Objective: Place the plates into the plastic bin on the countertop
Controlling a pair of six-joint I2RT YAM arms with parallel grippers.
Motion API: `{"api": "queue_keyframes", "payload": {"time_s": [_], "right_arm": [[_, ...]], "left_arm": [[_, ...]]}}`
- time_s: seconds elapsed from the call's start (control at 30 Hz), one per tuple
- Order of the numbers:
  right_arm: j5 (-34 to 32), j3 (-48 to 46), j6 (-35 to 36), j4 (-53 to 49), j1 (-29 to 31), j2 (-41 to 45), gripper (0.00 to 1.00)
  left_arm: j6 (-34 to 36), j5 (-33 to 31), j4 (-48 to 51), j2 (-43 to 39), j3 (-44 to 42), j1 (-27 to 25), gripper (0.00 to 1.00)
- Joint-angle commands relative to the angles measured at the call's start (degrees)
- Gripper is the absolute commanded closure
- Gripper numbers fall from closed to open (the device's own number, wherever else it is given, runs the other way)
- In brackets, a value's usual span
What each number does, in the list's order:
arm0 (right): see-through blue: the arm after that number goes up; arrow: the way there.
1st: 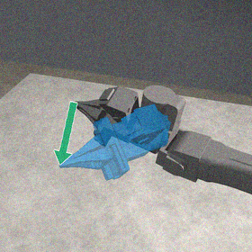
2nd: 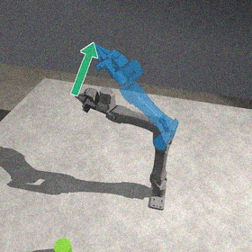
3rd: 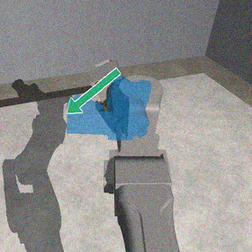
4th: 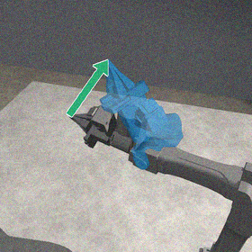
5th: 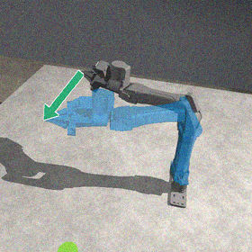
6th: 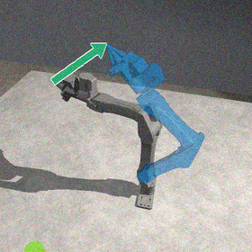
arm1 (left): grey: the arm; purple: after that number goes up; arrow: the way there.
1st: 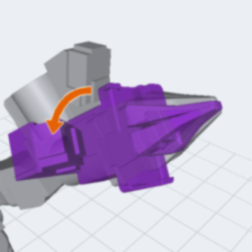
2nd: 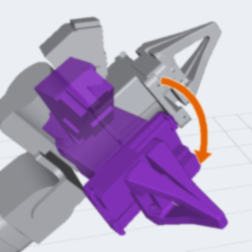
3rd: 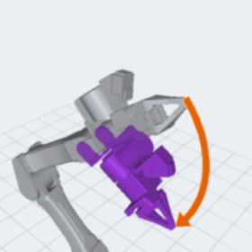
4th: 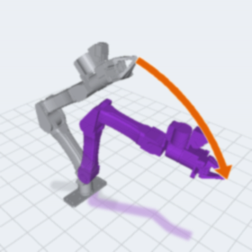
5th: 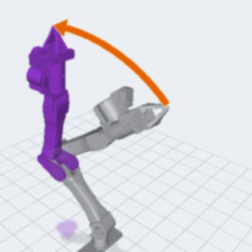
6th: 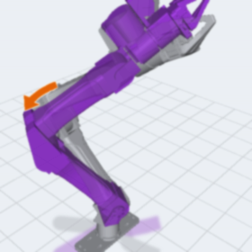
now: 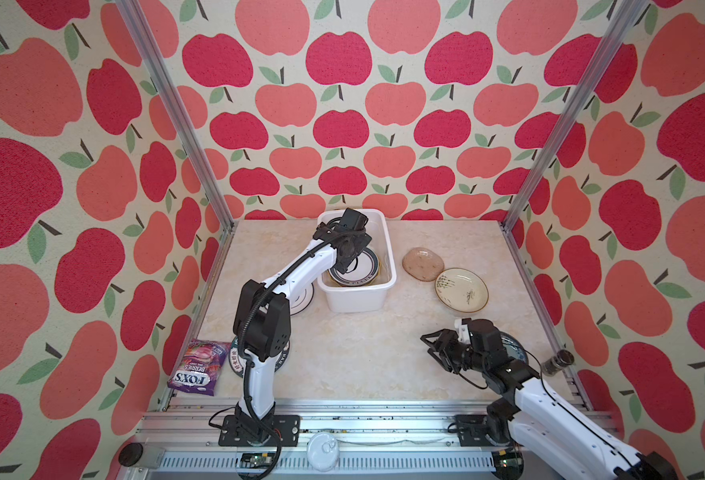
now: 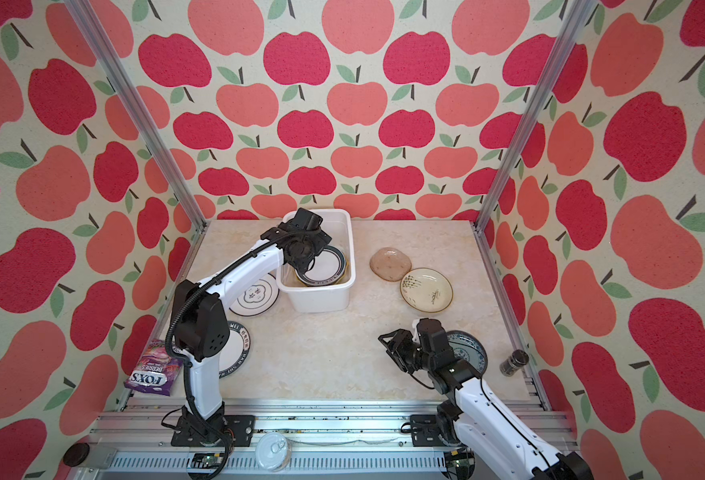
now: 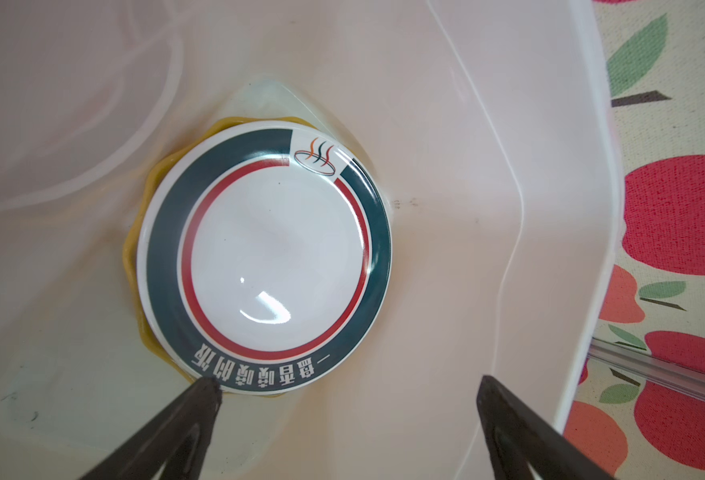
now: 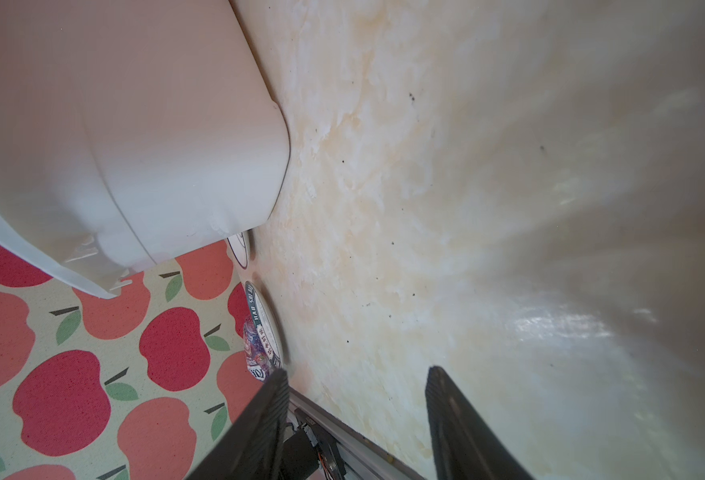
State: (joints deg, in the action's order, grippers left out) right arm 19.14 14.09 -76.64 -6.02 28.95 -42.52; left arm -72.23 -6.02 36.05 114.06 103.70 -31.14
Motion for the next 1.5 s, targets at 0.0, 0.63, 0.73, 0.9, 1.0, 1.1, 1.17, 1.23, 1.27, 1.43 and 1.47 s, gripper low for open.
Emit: {"api": "queue_keyframes", "payload": {"time_s": [0.0,0.63,0.73,0.9,1.0,1.1,1.17,1.23,1.27,1.43,1.47], "right_arm": [[0.77,0.19,-0.43,2.22,-0.39,-0.95,0.43],[1.22,21.54,15.86,2.13,7.36,-12.57,0.42],[-0.24,25.74,17.58,5.13,13.23,-18.29,0.41],[1.70,36.61,22.26,7.69,21.45,-32.28,0.41],[5.39,45.27,25.09,6.08,24.87,-41.64,0.41],[8.60,53.47,27.50,3.68,27.71,-50.56,0.41],[10.62,58.76,28.35,1.07,29.27,-56.34,0.41],[11.88,64.74,28.95,-3.16,30.79,-61.79,0.41],[12.30,68.44,29.45,-5.93,31.65,-64.77,0.41],[14.00,85.90,32.33,-20.72,35.45,-77.67,0.39],[13.96,88.91,32.26,-23.14,35.84,-79.85,0.39]], "left_arm": [[7.43,2.02,-3.95,-3.23,-0.21,0.46,0.01],[33.98,4.21,7.87,-37.49,-10.89,10.93,0.01],[32.81,3.09,14.38,-45.34,-16.32,15.38,0.01],[32.84,9.08,26.35,-53.57,-23.49,28.85,0.01],[33.53,15.23,30.91,-55.11,-27.97,35.50,0.01],[31.74,20.15,33.27,-56.65,-32.91,39.92,0.01],[29.43,21.34,34.09,-58.22,-35.82,41.96,0.01],[28.00,21.98,34.19,-59.60,-38.35,43.62,0.01],[27.59,22.02,34.57,-59.91,-39.45,44.36,0.01],[28.93,21.42,37.02,-58.69,-42.83,46.83,0.01],[29.28,19.92,37.24,-58.69,-43.12,46.87,0.01]]}}
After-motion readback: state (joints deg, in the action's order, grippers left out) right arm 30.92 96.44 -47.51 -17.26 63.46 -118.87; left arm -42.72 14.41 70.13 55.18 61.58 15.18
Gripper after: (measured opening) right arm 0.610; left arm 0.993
